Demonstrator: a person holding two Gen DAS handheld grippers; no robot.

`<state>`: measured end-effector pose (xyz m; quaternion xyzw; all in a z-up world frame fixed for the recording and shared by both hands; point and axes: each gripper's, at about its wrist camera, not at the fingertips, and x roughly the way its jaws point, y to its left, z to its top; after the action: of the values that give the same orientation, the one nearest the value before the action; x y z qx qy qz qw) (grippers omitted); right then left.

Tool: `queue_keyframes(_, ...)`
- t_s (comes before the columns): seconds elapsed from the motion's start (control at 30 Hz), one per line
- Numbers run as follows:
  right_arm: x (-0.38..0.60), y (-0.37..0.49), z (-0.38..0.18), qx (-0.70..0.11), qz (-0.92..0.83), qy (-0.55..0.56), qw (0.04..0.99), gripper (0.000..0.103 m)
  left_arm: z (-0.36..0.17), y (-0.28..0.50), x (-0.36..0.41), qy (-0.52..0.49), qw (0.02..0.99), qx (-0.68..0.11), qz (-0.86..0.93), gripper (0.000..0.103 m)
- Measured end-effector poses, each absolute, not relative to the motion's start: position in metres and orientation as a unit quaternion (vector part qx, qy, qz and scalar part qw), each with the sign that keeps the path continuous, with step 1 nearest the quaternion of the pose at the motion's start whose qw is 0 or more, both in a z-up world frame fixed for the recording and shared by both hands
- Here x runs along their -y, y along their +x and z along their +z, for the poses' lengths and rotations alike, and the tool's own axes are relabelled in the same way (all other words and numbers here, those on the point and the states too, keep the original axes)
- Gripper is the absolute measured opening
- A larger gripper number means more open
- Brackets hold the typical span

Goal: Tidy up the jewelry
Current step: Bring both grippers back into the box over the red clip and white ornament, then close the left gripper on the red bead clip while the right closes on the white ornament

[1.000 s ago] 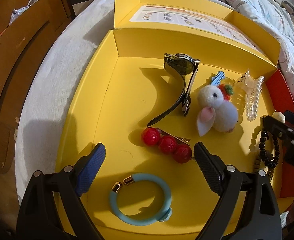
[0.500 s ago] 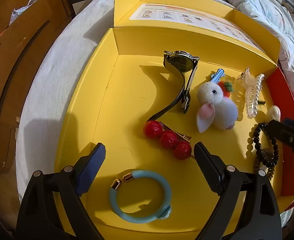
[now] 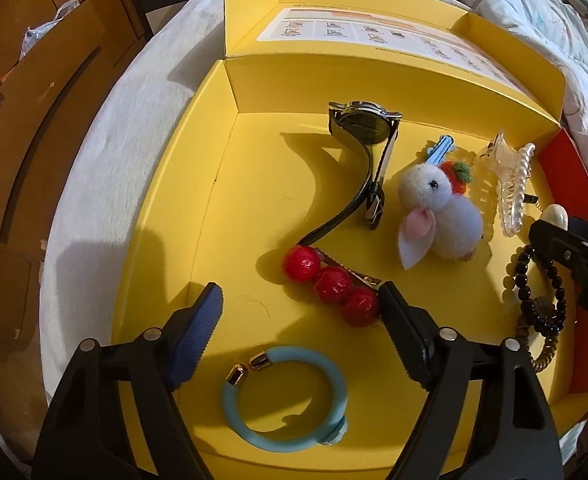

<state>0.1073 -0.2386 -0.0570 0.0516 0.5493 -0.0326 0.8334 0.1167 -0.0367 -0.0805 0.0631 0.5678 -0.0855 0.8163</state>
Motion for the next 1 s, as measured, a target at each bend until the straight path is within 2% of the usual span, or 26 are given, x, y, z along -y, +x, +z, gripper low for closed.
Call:
queue_keyframes(0.23,0.231,0.112,-0.062,-0.557,-0.048,0.023,0.829,0.065,-0.078,0.116,0.036,0.062,0.817,-0.566,-0.091,0.067)
queue_keyframes(0.37,0.231,0.112,-0.061,-0.556,-0.048,0.020,0.829,0.056,-0.078,0.115,0.036,0.051,0.815,-0.568,-0.103,0.055)
queue_keyframes(0.43,0.233,0.110,-0.060,-0.554,-0.047,0.026,0.831,0.052,-0.079,0.115,0.035,0.042,0.812,-0.570,-0.115,0.041)
queue_keyframes(0.53,0.238,0.110,-0.058,-0.554,-0.043,0.035,0.831,0.047,-0.081,0.117,0.035,0.045,0.812,-0.568,-0.122,0.036)
queue_keyframes(0.77,0.239,0.111,-0.056,-0.552,-0.040,0.035,0.832,0.046,-0.080,0.121,0.026,0.025,0.809,-0.571,-0.135,0.036)
queue_keyframes(0.87,0.241,0.111,-0.056,-0.553,-0.028,0.049,0.831,0.035,-0.080,0.125,0.024,0.020,0.809,-0.571,-0.136,0.036)
queue_keyframes(1.0,0.242,0.110,-0.056,-0.554,-0.025,0.053,0.831,0.035,-0.075,0.124,0.019,0.017,0.814,-0.565,-0.137,0.036)
